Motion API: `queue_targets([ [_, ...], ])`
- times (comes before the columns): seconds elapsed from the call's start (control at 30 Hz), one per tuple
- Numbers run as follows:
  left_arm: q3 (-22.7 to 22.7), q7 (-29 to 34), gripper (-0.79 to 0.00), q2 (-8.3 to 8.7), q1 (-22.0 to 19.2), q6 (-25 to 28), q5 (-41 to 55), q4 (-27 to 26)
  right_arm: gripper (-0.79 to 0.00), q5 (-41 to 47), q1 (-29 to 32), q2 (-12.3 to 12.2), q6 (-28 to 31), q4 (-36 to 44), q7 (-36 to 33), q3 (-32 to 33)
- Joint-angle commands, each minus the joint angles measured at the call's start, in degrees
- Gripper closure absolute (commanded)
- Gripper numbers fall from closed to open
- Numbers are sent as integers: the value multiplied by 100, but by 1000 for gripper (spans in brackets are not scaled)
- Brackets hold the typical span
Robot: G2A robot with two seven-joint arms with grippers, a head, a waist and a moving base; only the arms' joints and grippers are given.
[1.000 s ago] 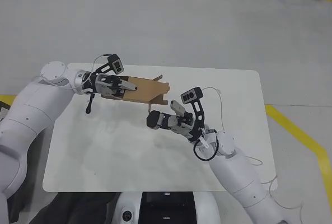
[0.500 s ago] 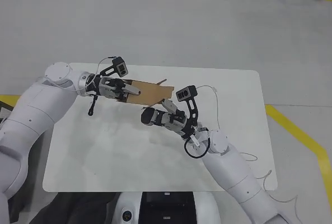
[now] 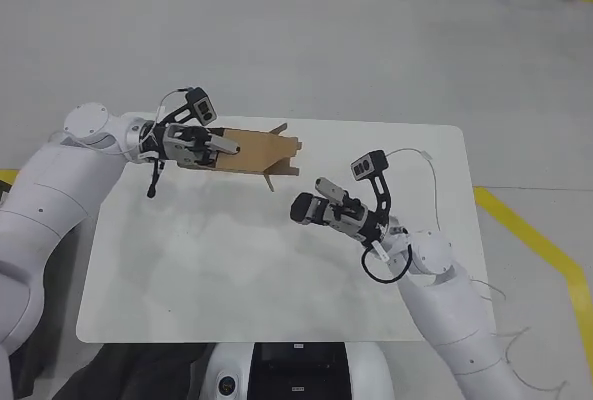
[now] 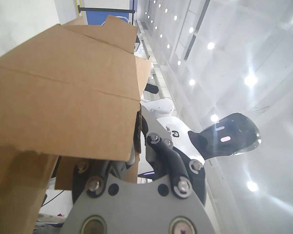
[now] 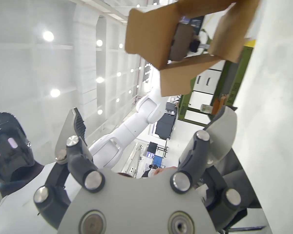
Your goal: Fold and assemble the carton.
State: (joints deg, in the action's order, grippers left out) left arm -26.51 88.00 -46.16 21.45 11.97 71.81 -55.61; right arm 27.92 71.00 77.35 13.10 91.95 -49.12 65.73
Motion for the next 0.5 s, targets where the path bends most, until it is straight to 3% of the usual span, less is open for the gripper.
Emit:
queue_targets([
  [0.0, 31, 0, 0, 25, -7, 35, 38, -121, -785, -160, 49, -43, -177, 55, -21, 133],
  [0.13, 136, 0, 0, 72, -56, 44, 91, -327, -785, -378, 132, -115, -490, 104, -97, 334],
  [0.47, 136, 0, 0, 72, -56, 44, 91, -327, -785, -378, 132, -115, -490, 104, -97, 334],
])
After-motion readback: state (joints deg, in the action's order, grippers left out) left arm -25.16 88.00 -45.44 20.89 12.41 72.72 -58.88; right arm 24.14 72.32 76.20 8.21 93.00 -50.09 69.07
